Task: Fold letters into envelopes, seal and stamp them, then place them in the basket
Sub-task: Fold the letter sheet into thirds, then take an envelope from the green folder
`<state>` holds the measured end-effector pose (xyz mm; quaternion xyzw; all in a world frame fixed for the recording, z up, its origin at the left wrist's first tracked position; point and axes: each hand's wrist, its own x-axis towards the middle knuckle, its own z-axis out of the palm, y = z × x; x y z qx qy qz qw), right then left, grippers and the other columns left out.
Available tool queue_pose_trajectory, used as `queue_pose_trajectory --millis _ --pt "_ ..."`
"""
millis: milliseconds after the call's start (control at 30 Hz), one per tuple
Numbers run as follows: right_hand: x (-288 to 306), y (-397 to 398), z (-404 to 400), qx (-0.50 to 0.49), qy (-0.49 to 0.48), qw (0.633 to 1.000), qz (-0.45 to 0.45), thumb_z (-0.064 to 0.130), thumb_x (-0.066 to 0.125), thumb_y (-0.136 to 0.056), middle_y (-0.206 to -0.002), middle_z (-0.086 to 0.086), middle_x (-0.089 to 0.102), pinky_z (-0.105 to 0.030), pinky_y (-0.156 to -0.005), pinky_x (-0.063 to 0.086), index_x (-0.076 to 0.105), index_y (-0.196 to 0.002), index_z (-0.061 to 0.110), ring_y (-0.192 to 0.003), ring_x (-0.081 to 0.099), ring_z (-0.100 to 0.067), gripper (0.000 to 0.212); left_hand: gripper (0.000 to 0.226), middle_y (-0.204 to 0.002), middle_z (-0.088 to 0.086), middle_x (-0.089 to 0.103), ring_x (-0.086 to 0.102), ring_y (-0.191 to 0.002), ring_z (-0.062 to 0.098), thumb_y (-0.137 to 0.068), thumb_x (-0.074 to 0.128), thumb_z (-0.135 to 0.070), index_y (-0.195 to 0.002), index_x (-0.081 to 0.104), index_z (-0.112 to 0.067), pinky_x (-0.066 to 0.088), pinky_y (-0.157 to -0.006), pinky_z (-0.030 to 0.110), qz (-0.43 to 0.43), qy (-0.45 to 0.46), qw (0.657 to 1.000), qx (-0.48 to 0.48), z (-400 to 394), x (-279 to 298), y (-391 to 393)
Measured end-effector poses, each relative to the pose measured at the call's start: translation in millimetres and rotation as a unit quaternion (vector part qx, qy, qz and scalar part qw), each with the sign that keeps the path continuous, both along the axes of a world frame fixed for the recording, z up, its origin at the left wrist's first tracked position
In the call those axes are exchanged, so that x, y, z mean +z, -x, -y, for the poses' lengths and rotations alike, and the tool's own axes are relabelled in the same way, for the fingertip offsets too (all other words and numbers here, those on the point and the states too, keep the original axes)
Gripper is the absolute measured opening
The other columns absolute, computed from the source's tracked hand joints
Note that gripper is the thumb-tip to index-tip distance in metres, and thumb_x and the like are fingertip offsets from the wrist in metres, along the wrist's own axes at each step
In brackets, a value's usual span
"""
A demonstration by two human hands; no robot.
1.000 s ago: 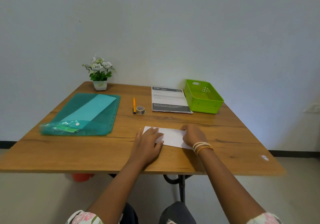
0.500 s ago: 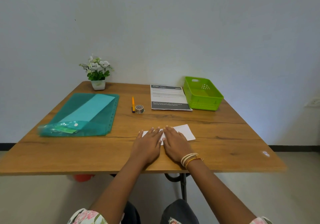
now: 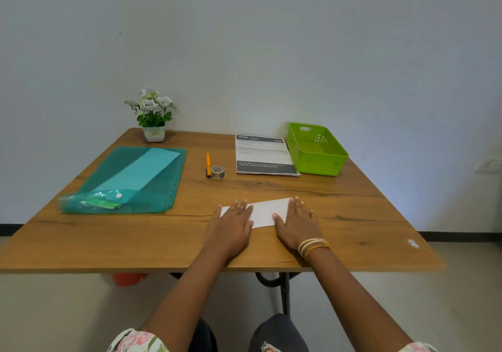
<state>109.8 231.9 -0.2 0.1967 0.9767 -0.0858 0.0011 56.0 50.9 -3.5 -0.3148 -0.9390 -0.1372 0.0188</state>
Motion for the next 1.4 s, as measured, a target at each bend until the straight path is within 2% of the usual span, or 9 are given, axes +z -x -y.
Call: queue_pose_trajectory --millis 167,400,533,600,800,933,1133,1300,1400 --pt "0.0 -3.0 23.6 0.096 -0.005 0.995 -0.023 0.058 0.025 -0.095 -0.162 0.001 0.003 -0.042 -0.12 0.005 0.007 -0.154 0.019 -0.149 0.003 -0.017 0.072 0.046 -0.159 -0.002 0.023 0.013 -0.148 0.015 -0.103 0.029 -0.035 -0.148 0.034 -0.027 0.007 -0.12 0.046 -0.014 -0.063 0.996 0.055 -3.3 1.7 2.4" --pt "0.8 17.8 15.4 -0.019 0.01 1.0 -0.011 0.065 0.023 -0.093 -0.162 -0.002 0.009 -0.046 -0.119 0.009 0.014 -0.153 0.017 -0.149 0.007 -0.021 0.077 0.045 -0.157 0.0 0.029 0.018 -0.147 0.017 -0.101 0.034 -0.038 -0.145 0.039 -0.026 0.009 -0.119 0.046 0.018 -0.103 0.991 0.084 -1.4 -2.8 1.3" --pt "-0.6 15.4 29.4 -0.045 -0.018 0.992 -0.12 0.054 0.03 -0.097 -0.159 -0.005 0.021 -0.045 -0.118 0.011 0.025 -0.15 0.014 -0.148 0.014 -0.022 0.067 0.038 -0.149 -0.001 0.043 0.031 -0.141 0.015 -0.1 0.043 -0.029 -0.137 0.049 -0.023 0.012 -0.119 0.045 0.04 -0.172 0.981 0.079 -1.7 1.5 1.9" --pt "-4.0 10.3 42.1 -0.032 -0.009 0.982 -0.186 0.044 0.038 -0.097 -0.153 -0.007 0.034 -0.042 -0.118 0.019 0.036 -0.144 0.013 -0.143 0.026 -0.022 0.057 0.034 -0.138 -0.001 0.053 0.044 -0.13 0.013 -0.098 0.046 -0.022 -0.131 0.055 -0.021 0.029 -0.114 0.038 0.069 -0.241 0.966 0.07 4.0 3.8 -0.2" --pt "9.9 32.6 102.8 0.082 0.166 0.929 -0.319 0.011 0.055 -0.089 -0.116 -0.001 0.063 -0.031 -0.097 0.049 0.062 -0.117 0.018 -0.11 0.057 -0.015 0.03 0.026 -0.116 -0.004 0.065 0.056 -0.107 0.012 -0.093 0.053 -0.021 -0.117 0.064 -0.021 0.045 -0.099 0.036 -0.014 -0.246 0.967 0.069 68.5 10.0 8.4" --pt "25.4 68.2 165.2 0.151 0.255 0.916 -0.271 0.007 0.056 -0.089 -0.12 -0.001 0.064 -0.028 -0.101 0.045 0.062 -0.121 0.016 -0.113 0.057 -0.014 0.034 0.02 -0.104 -0.001 0.069 0.061 -0.098 0.015 -0.088 0.058 -0.013 -0.105 0.069 -0.015 0.045 -0.097 0.035 -0.111 -0.252 0.953 0.124 137.6 10.6 22.7" --pt "61.4 128.3 238.3 0.211 0.326 0.91 -0.148 0.019 0.054 -0.095 -0.131 -0.012 0.059 -0.034 -0.104 0.043 0.053 -0.132 0.006 -0.121 0.055 -0.023 0.039 0.015 -0.083 -0.003 0.067 0.059 -0.074 0.009 -0.082 0.055 -0.016 -0.087 0.069 -0.019 0.051 -0.067 0.033 -0.031 -0.302 0.942 0.141 172.5 13.9 26.1" --pt "78.7 163.0 270.5 0.222 0.286 0.932 0.016 0.033 0.07 -0.084 -0.12 -0.026 0.062 -0.048 -0.099 0.047 0.059 -0.121 -0.009 -0.111 0.06 -0.038 0.057 0.014 -0.071 -0.008 0.063 0.059 -0.067 0.004 -0.083 0.056 -0.015 -0.075 0.062 -0.025 0.046 -0.059 0.027 0.029 -0.285 0.953 0.097 171.2 16.6 24.9" --pt "72.2 167.3 270.1 0.234 0.21 0.948 0.053 0.022 0.078 -0.077 -0.11 -0.017 0.069 -0.036 -0.092 0.052 0.069 -0.11 0.0 -0.096 0.065 -0.024 0.041 0.016 -0.073 -0.007 0.066 0.059 -0.068 0.004 -0.078 0.053 -0.015 -0.075 0.068 -0.021 0.051 -0.062 0.03 -0.012 -0.313 0.944 0.1 177.3 11.7 26.3"
